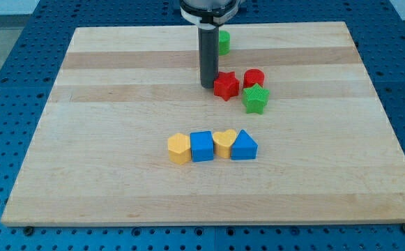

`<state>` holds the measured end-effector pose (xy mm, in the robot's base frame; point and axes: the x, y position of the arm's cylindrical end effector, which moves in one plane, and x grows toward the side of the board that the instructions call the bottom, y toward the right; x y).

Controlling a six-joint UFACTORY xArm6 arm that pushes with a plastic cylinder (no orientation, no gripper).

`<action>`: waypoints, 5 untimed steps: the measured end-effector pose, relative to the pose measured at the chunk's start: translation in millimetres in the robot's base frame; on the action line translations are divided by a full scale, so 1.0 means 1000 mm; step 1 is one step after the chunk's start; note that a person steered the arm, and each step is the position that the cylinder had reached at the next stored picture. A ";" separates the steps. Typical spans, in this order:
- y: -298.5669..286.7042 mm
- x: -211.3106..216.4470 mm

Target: Move the red star to the red circle and green star

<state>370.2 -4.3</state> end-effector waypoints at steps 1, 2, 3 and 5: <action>0.002 0.003; 0.008 0.004; 0.011 0.004; -0.011 -0.021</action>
